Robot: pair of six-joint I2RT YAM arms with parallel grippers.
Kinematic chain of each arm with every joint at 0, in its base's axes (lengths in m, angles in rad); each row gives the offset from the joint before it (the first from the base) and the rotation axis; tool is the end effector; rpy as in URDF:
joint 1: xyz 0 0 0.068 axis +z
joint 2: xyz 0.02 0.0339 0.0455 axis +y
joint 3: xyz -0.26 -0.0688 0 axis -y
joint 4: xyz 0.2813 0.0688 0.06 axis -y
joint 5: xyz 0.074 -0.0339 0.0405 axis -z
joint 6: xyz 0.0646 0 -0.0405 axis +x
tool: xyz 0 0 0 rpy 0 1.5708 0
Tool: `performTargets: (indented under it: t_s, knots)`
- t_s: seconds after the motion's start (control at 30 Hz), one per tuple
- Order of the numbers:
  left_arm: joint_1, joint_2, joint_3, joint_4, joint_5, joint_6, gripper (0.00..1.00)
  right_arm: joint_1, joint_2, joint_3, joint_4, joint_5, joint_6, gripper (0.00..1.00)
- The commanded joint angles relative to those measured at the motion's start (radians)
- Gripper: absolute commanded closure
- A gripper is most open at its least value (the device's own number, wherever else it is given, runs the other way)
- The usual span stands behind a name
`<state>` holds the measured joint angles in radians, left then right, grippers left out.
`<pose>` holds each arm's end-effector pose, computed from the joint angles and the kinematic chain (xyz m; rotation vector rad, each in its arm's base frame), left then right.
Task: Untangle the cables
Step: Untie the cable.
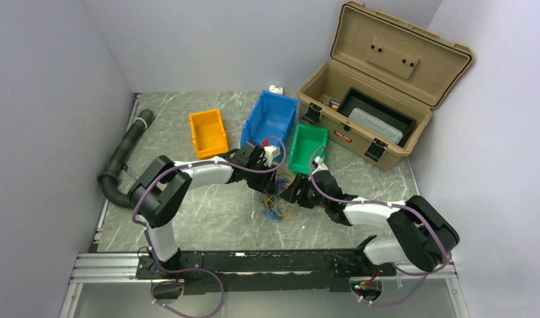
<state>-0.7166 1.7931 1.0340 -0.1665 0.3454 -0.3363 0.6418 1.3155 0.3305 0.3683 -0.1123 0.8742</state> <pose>0.2901 -0.2817 0.1093 0.6473 2.5521 -0.8379 0.2140 0.1690 0.0839 0.2052 2.3480 0.9333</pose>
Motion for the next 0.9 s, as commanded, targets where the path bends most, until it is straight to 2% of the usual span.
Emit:
performTargets:
  t_s: [0.0, 0.1, 0.17, 0.2, 0.27, 0.3, 0.37, 0.6, 0.87]
  knots:
    - [-0.001, 0.014, 0.034, 0.05, 0.039, -0.012, 0.54, 0.034, 0.047, 0.062, 0.051, 0.032, -0.024, 0.39]
    - [-0.001, 0.016, 0.03, 0.054, 0.039, -0.013, 0.58, 0.055, 0.095, 0.08, 0.063, 0.04, -0.014, 0.42]
    - [-0.001, 0.014, 0.026, 0.058, 0.038, -0.012, 0.66, 0.065, 0.122, 0.093, 0.067, 0.04, -0.011, 0.52]
    - [-0.001, 0.013, 0.025, 0.06, 0.04, -0.012, 0.74, 0.07, 0.131, 0.101, 0.061, 0.042, -0.011, 0.59]
    - [-0.001, 0.011, 0.02, 0.06, 0.034, -0.013, 0.97, 0.071, 0.138, 0.116, 0.037, 0.055, -0.014, 0.8]
    - [-0.001, 0.008, 0.019, 0.055, 0.025, -0.013, 1.0, 0.072, 0.132, 0.125, 0.006, 0.074, -0.009, 0.88]
    - [0.001, -0.008, 0.008, 0.049, -0.002, -0.014, 1.0, 0.072, 0.109, 0.144, -0.078, 0.123, -0.002, 1.0]
    - [0.053, -0.103, -0.087, 0.046, -0.084, -0.019, 1.0, 0.055, -0.01, 0.191, -0.447, 0.388, 0.038, 1.0]
    - [0.151, -0.205, -0.205, 0.049, -0.134, -0.027, 1.0, -0.069, -0.161, 0.145, -0.677, 0.49, 0.034, 1.0]
